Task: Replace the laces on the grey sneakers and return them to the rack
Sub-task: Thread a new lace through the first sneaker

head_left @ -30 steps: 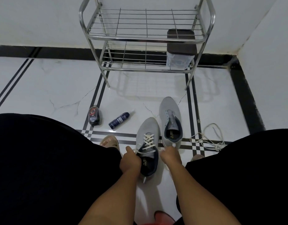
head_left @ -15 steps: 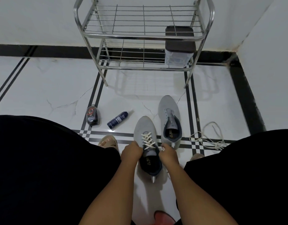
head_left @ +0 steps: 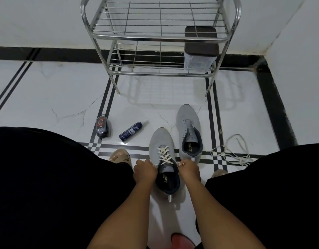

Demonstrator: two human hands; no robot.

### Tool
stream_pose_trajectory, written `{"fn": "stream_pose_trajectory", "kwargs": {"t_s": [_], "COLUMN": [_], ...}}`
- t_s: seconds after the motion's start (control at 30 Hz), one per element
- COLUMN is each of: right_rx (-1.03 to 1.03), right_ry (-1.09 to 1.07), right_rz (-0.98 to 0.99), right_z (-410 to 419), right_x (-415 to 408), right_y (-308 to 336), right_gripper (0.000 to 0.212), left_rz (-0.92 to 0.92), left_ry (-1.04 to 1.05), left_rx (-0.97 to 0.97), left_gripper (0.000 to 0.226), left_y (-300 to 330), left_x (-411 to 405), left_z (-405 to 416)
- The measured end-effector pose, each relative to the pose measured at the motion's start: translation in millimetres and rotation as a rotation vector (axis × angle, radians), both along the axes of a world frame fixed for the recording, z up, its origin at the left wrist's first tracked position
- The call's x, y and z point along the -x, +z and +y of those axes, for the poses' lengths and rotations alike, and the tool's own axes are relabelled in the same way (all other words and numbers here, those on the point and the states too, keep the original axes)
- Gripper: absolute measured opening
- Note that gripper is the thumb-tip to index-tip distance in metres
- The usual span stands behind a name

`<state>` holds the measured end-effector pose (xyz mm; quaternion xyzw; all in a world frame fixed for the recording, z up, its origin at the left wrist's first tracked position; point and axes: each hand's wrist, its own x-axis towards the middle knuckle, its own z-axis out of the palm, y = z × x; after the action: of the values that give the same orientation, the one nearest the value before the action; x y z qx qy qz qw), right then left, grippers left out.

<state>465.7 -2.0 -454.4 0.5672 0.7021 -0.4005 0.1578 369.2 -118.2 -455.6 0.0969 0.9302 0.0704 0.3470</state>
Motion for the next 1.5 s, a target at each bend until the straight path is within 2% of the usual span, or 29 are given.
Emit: {"fn": "stream_pose_trajectory", "kwargs": {"t_s": [0.13,0.2,0.37,0.47,0.63,0.73,0.83,0.97,1.1,1.3,1.5], "right_rx": [-0.008,-0.034,0.041,0.038,0.008,-0.062,-0.127,-0.182,-0.226,-0.248,-0.257], "right_ry": [0.046,0.069,-0.048,-0.078,-0.034,-0.008,0.054,0.095,0.109,0.139,0.175], "right_rz": [-0.004,0.025,0.169,0.345,0.683,0.807,0.884,0.926,0.912,0.905,0.913], "right_z": [0,-1,15,27,27,27,29,34,40,41,40], "right_x": [3,8,37,51,59,62,59,51,46,42,43], "right_y": [7,16,49,75,136,163,185,200,202,205,207], "right_gripper": [0.034,0.034,0.037,0.031,0.022,0.006,0.007,0.004,0.005,0.005,0.003], "left_rz": [-0.097,-0.129,-0.145,-0.145,-0.07,-0.053,-0.115,-0.135,-0.126,-0.086,-0.063], "left_ry": [0.08,0.155,0.169,0.156,0.096,0.1,0.066,0.069,0.071,0.158,0.186], "left_rx": [-0.03,-0.11,-0.293,-0.43,-0.621,-0.761,-0.887,-1.003,-1.112,-1.2,-1.24], "left_gripper": [0.045,0.047,0.029,0.023,0.03,0.032,0.033,0.036,0.009,0.026,0.007], "left_y": [-1,0,35,76,140,165,186,200,194,187,184], "left_x": [7,10,32,41,53,57,55,46,45,46,41], "left_z": [5,8,22,33,38,34,29,28,28,29,34]}}
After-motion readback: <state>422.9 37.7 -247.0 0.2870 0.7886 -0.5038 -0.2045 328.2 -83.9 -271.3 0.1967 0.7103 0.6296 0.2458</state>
